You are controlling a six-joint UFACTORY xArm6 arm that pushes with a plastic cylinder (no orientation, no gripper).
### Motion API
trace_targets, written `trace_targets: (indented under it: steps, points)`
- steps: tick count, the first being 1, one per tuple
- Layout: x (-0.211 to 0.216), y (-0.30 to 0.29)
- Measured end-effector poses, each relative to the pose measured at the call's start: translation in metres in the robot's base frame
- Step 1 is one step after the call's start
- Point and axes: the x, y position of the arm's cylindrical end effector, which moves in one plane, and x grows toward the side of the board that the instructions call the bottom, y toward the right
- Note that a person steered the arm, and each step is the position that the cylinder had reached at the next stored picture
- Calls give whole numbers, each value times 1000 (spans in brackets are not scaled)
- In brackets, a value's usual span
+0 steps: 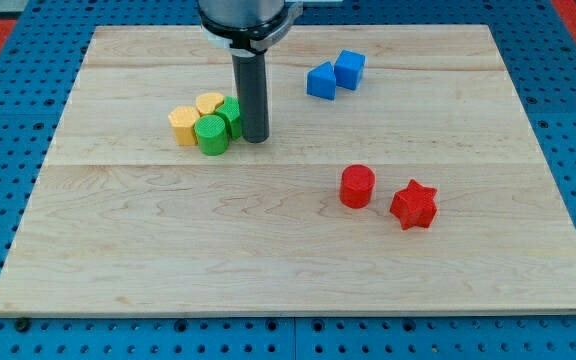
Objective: Push the red blocks below the blue blocks
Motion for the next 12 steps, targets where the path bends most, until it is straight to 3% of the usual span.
trace_targets:
  steps: [2,3,4,5,6,8,10,12]
  points:
    - [0,6]
    - [34,16]
    - [105,37]
    - [144,140]
    - [158,186]
    - [110,180]
    - [60,128]
    - [-25,128]
